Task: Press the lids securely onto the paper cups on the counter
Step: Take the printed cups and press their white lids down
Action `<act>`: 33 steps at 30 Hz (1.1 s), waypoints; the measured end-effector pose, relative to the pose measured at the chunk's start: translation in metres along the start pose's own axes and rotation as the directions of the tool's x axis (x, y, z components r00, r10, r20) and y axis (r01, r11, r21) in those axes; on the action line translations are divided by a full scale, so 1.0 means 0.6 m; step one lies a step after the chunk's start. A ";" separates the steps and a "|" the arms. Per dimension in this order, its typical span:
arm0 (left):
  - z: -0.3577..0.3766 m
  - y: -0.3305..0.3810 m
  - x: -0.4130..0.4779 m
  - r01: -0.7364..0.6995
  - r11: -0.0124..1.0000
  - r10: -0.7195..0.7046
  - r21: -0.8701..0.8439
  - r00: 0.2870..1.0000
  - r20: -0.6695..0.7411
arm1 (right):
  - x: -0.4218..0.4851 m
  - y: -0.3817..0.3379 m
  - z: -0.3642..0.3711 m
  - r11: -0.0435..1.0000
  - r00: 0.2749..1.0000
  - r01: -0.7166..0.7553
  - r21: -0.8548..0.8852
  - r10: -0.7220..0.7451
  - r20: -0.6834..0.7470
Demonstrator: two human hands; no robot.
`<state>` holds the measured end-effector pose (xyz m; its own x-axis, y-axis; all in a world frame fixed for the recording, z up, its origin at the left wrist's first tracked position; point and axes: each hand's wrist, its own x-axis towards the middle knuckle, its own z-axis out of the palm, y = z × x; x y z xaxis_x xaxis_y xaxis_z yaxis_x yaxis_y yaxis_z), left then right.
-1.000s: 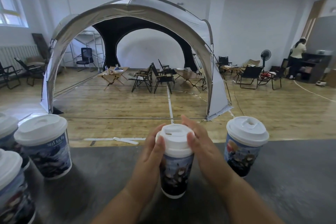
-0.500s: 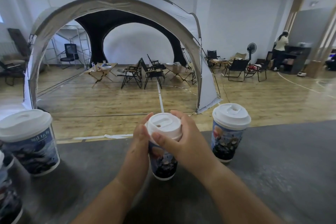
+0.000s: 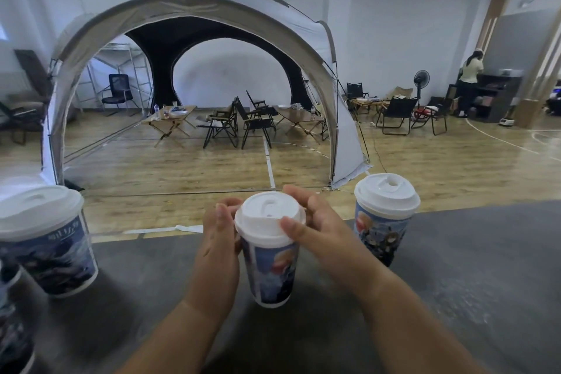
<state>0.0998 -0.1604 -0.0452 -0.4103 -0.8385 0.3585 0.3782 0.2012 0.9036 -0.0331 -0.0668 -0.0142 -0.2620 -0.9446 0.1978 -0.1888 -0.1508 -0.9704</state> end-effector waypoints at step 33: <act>-0.007 0.009 -0.009 0.008 1.000 -0.011 0.015 0.975 0.220 | -0.004 0.006 0.030 0.990 0.993 0.106 -0.090 -0.110 -0.043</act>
<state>0.1076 -0.1569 -0.0433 -0.5870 -0.7085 0.3917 0.3628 0.2023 0.9097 -0.0163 -0.0705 -0.0209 -0.2803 -0.9087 0.3095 -0.2996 -0.2235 -0.9275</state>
